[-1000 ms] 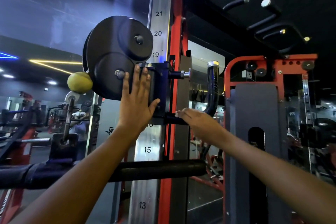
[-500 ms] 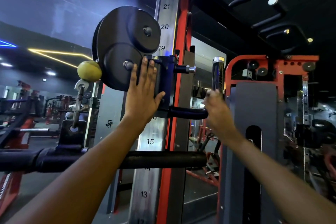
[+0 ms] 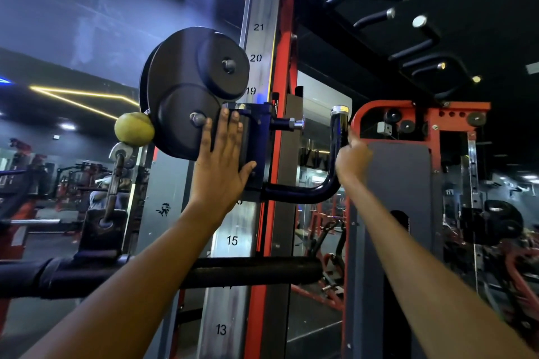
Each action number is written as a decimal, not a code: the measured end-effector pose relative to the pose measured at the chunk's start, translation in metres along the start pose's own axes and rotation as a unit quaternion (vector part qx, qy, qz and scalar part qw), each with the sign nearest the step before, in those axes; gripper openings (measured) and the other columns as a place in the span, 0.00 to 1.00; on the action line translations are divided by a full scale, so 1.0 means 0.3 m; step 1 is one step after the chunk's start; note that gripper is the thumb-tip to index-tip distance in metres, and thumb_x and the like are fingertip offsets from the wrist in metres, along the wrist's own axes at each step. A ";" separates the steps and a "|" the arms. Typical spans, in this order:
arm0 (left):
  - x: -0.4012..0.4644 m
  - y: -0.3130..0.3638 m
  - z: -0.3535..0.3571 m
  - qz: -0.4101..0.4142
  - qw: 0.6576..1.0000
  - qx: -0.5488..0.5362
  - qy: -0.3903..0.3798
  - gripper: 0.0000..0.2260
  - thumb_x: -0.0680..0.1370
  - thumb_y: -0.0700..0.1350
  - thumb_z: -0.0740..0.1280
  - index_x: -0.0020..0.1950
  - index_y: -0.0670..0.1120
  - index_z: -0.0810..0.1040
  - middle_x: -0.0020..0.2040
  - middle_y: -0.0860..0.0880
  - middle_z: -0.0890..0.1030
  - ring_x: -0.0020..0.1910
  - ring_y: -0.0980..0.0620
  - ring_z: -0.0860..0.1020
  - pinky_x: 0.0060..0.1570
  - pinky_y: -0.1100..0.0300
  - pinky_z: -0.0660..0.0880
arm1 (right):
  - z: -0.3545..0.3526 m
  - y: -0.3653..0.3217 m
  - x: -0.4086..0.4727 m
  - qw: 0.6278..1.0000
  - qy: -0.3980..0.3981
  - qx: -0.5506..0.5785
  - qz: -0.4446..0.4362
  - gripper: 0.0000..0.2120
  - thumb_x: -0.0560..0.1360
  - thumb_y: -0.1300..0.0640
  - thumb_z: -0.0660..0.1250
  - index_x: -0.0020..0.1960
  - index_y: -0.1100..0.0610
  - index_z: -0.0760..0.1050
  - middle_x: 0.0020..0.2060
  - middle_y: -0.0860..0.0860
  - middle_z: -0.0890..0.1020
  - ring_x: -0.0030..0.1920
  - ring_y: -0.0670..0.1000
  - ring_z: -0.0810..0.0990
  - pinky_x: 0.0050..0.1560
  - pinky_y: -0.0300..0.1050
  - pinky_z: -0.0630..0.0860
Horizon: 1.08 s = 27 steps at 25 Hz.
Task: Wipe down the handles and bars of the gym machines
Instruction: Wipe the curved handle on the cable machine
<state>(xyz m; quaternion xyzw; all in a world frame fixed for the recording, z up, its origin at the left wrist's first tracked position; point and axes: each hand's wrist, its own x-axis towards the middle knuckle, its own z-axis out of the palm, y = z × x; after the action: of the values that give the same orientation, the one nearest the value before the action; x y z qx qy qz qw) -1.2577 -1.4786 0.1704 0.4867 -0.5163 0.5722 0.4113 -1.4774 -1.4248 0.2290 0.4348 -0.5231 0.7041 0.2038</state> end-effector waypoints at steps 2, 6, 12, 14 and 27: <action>0.000 0.004 0.004 -0.001 1.000 0.000 0.005 0.34 0.80 0.60 0.36 0.77 0.36 0.40 0.78 0.37 0.42 0.77 0.38 0.40 0.70 0.41 0.33 | -0.002 0.104 -0.154 0.997 0.013 0.072 0.023 0.22 0.78 0.71 0.51 0.70 0.59 0.67 0.48 0.55 0.81 0.21 0.44 0.64 0.19 0.32 0.63; -0.001 0.006 0.002 -0.006 1.000 -0.003 0.001 0.34 0.80 0.59 0.35 0.77 0.36 0.38 0.78 0.37 0.41 0.77 0.38 0.39 0.69 0.41 0.33 | -0.061 0.165 -0.187 0.985 -0.003 0.102 0.136 0.16 0.77 0.70 0.54 0.59 0.64 0.77 0.35 0.52 0.78 0.28 0.49 0.71 0.25 0.35 0.72; -0.005 0.006 -0.003 -0.006 1.000 0.003 -0.004 0.33 0.80 0.59 0.36 0.78 0.37 0.40 0.79 0.38 0.42 0.77 0.39 0.40 0.70 0.41 0.33 | -0.001 0.092 -0.197 0.997 0.012 0.064 0.044 0.27 0.78 0.72 0.51 0.74 0.55 0.61 0.49 0.46 0.75 0.26 0.45 0.63 0.21 0.32 0.65; -0.004 0.008 -0.001 -0.009 1.000 0.009 -0.005 0.33 0.81 0.60 0.37 0.78 0.37 0.40 0.79 0.39 0.42 0.77 0.39 0.40 0.70 0.42 0.33 | 0.056 0.111 -0.310 0.986 0.051 0.111 0.114 0.26 0.79 0.69 0.51 0.74 0.53 0.61 0.38 0.49 0.75 0.25 0.44 0.63 0.21 0.33 0.64; -0.007 0.008 -0.017 -0.009 1.000 0.008 -0.017 0.34 0.81 0.61 0.38 0.77 0.37 0.38 0.78 0.39 0.41 0.77 0.39 0.40 0.69 0.42 0.31 | 0.152 -0.070 -0.439 0.787 -0.208 0.364 0.454 0.09 0.80 0.68 0.54 0.54 0.66 0.72 0.36 0.48 0.67 0.35 0.45 0.68 0.34 0.32 0.74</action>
<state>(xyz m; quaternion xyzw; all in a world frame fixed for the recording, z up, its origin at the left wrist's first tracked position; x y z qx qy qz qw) -1.2603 -1.4739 0.1680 0.5042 -0.5142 0.5642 0.4039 -1.3725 -1.4365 0.1354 0.3250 -0.3951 0.7462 -0.4259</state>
